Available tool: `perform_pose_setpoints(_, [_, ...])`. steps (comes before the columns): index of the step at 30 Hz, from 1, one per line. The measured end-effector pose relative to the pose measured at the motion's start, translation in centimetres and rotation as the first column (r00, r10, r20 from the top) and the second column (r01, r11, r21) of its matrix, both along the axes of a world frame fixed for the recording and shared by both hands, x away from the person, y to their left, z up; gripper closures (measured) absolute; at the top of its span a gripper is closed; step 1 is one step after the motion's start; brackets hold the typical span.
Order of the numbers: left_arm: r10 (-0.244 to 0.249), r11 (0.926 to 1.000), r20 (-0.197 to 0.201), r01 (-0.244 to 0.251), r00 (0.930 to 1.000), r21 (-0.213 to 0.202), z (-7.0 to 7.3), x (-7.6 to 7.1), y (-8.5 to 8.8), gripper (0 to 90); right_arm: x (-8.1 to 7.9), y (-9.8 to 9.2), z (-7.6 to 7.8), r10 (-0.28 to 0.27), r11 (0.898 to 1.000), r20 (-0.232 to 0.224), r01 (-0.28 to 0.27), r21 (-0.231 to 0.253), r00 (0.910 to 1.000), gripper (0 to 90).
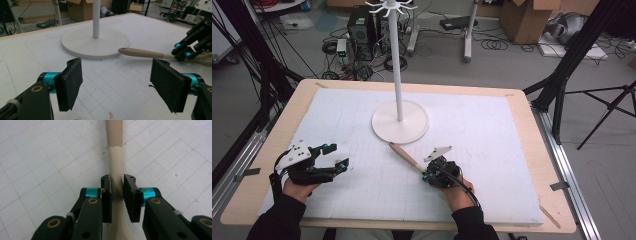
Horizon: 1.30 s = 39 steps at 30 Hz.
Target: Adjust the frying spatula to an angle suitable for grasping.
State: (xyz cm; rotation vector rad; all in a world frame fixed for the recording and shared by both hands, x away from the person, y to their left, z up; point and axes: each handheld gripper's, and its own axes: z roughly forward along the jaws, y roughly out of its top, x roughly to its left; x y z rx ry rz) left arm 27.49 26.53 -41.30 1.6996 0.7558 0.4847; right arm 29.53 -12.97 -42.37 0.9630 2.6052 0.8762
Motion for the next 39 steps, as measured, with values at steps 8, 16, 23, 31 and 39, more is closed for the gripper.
perform_pose_setpoints(8, [-0.001,1.0,-0.001,0.001,1.0,0.001,0.0,0.0,0.0,26.2,0.1,-0.3,0.0,0.0,0.999,0.003,0.0,0.037,1.0,71.8])
perform_pose_setpoints(16, [-0.003,1.0,-0.002,0.003,1.0,0.002,0.0,0.0,0.0,26.1,-0.2,-1.3,1.1,-0.004,0.993,0.066,-0.003,0.115,0.9978,65.0])
perform_pose_setpoints(23, [-0.003,1.0,-0.003,0.003,1.0,-0.002,-0.1,0.0,0.0,25.9,-1.4,-2.5,2.8,-0.023,0.99,0.163,0.0,0.143,0.9864,43.5])
perform_pose_setpoints(31, [0.012,0.9989,-0.003,-0.012,0.9999,-0.045,0.0,-0.1,0.0,21.7,-2.9,-5.3,3.2,-0.017,0.982,0.23,-0.027,0.187,0.973,16.0])
perform_pose_setpoints(39, [0.001,0.9951,-0.018,-0.003,0.9998,-0.099,-0.1,0.0,-0.4,20.0,-3.1,-7.5,3.7,-0.044,0.967,0.258,-0.024,0.255,0.9653,16.0])
